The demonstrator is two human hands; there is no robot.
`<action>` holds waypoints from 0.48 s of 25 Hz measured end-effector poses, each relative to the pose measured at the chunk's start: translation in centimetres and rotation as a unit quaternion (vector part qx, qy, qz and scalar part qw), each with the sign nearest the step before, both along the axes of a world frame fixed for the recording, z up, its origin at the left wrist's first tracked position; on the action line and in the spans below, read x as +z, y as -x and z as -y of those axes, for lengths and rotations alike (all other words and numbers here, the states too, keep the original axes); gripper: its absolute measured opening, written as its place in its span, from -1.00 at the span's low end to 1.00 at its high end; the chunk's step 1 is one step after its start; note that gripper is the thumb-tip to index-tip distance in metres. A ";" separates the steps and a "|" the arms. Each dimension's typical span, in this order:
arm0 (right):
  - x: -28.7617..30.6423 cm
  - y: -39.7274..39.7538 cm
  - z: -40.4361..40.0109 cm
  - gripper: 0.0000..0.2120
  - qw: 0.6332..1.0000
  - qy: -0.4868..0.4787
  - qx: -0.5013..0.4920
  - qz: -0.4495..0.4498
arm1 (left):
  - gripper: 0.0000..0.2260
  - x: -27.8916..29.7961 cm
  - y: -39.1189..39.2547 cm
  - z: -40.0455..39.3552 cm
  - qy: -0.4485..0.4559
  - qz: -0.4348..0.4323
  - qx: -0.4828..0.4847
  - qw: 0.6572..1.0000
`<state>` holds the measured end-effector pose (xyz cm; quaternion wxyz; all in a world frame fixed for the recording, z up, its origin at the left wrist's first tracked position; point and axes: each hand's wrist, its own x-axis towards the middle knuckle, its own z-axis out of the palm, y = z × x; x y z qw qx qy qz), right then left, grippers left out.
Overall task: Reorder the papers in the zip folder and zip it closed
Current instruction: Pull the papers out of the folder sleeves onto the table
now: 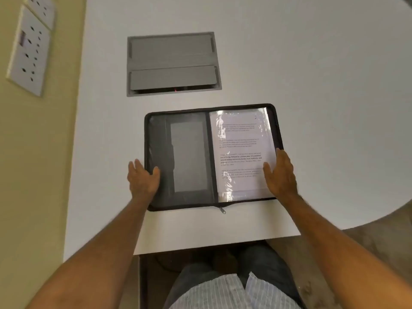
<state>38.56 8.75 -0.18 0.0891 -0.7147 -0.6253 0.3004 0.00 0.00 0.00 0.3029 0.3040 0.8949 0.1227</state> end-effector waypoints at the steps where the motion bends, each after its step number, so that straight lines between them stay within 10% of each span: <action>1: -0.5 -0.4 -0.5 -0.35 0.999 0.002 -0.040 -0.003 | -0.33 -0.5 0.2 -0.1 0.010 0.014 0.040 0.999; 12: -3.6 -3.6 -5.1 -0.53 0.962 0.084 -0.242 -0.097 | -0.49 -4.6 -0.6 -1.4 0.010 -0.005 0.136 0.991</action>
